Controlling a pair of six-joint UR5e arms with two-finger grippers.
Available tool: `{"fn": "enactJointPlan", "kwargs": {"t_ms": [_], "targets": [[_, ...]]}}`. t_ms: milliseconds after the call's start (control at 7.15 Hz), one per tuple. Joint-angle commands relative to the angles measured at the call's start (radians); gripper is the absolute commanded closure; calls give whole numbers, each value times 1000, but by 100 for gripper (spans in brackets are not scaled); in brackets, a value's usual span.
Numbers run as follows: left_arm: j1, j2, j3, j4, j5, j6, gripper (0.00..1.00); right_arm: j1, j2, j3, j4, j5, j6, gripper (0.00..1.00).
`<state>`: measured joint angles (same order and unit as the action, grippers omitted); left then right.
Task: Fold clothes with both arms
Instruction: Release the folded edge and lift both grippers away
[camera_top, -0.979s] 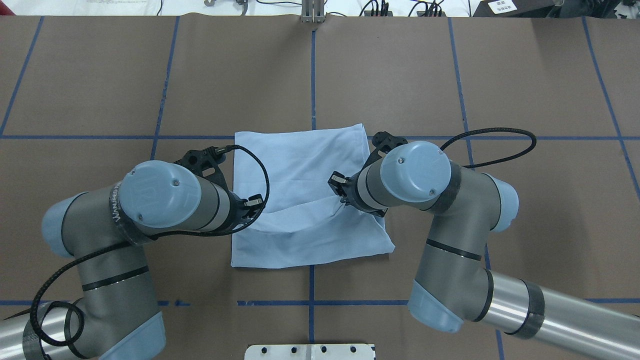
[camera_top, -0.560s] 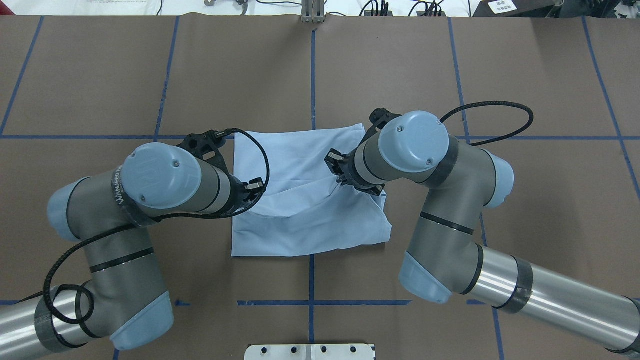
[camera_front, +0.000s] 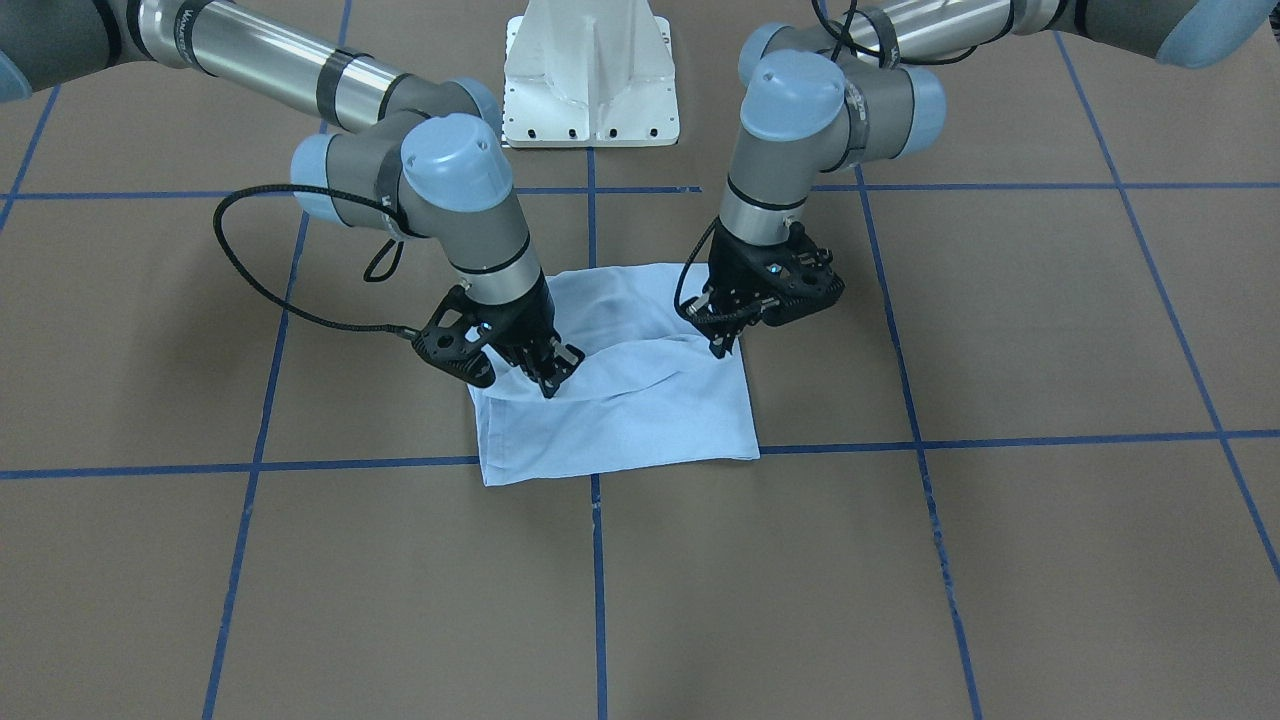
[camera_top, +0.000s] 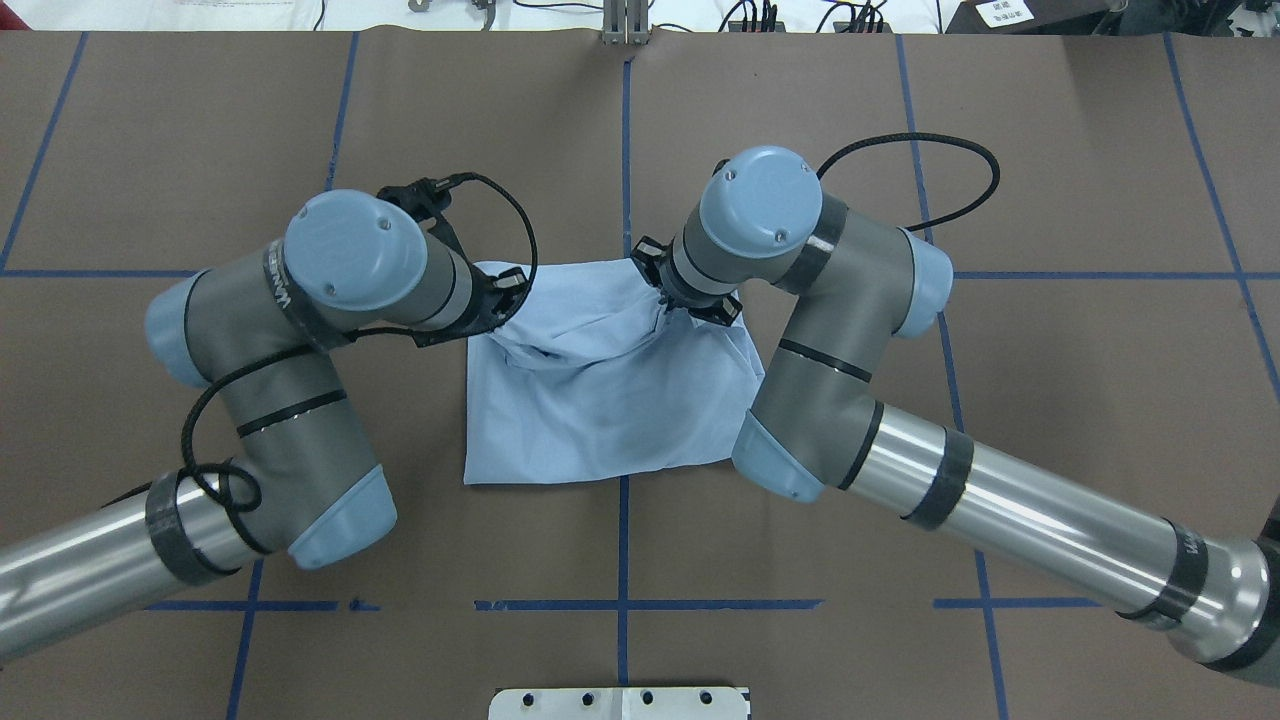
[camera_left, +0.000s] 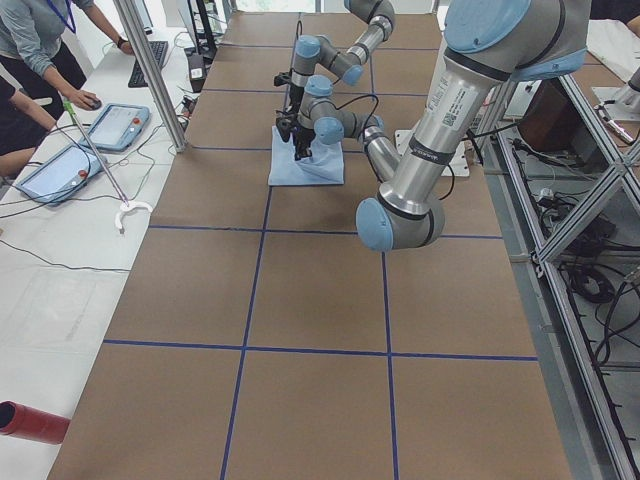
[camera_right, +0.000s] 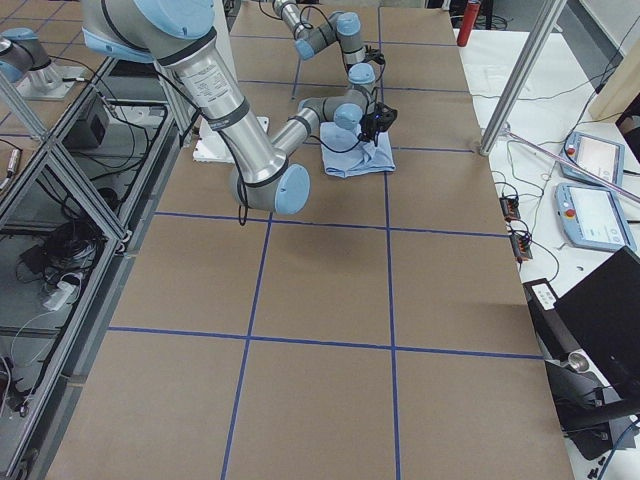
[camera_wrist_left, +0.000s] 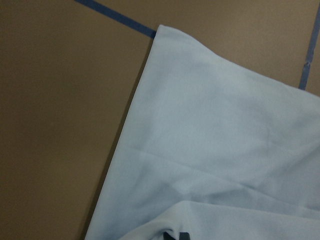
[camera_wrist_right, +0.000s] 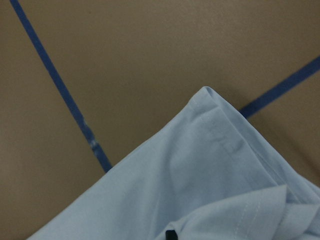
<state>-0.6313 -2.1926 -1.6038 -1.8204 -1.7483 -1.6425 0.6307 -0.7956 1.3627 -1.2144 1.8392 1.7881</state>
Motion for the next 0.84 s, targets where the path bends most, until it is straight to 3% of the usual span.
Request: {"fn": "enactJointPlan", "kwargs": {"t_ms": [0, 420, 560, 700], "targets": [[-74, -53, 220, -182, 4, 71, 0, 99, 36, -145, 101, 31, -97, 0], [-119, -61, 220, -188, -20, 102, 0, 174, 39, -166, 101, 132, -168, 0], [-152, -61, 214, -180, -127, 148, 0, 176, 44, -163, 98, 140, -230, 0], [-188, -49, 181, -172, -176, 199, 0, 172, 47, -149, 82, 144, -277, 0]]}}
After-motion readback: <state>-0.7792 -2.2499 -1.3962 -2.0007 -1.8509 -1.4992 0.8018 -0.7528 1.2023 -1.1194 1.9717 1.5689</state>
